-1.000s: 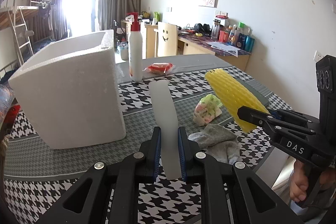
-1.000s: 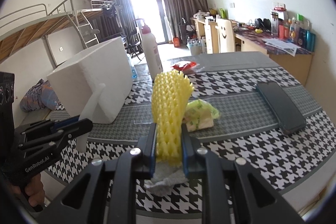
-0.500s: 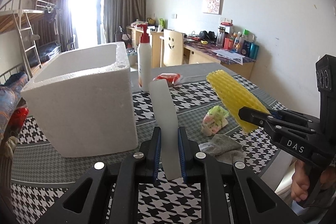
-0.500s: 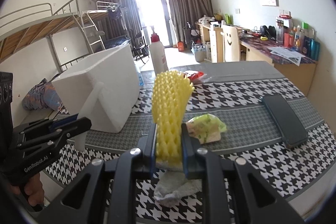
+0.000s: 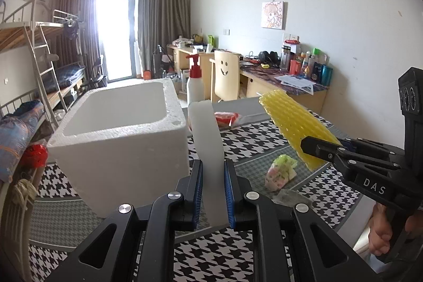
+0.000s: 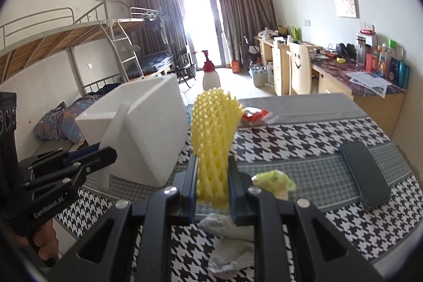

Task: Organize soft objects
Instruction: 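Carry the white strip and yellow sponge over the white foam box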

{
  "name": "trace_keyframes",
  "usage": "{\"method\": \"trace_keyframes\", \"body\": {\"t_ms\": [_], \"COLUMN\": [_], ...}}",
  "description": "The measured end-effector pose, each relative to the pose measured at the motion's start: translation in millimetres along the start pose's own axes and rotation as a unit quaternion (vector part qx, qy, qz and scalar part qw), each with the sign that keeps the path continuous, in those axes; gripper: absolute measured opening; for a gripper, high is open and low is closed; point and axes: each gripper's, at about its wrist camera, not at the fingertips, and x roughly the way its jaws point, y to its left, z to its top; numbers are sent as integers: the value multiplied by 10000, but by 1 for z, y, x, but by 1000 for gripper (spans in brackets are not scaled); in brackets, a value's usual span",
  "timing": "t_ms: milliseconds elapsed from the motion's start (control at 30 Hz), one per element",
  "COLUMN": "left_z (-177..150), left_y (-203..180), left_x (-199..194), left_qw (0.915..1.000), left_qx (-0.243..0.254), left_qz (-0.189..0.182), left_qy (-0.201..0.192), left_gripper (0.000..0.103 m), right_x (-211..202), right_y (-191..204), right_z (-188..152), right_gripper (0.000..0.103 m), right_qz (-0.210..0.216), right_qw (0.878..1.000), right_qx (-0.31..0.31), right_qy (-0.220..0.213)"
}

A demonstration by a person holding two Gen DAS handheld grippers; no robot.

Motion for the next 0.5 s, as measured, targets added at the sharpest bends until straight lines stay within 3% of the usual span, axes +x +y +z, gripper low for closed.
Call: {"method": "trace_keyframes", "body": {"t_ms": [500], "left_z": [13], "left_y": [10], "left_x": [-5], "left_qw": [9997], "left_qx": [-41], "left_qz": [137], "left_qy": [-204], "left_gripper": [17], "right_x": [1], "right_y": [13], "right_z": [19], "right_gripper": [23], "right_qz": [149], "right_qw": [9997], "right_qx": [-116], "right_qy": [-139]}}
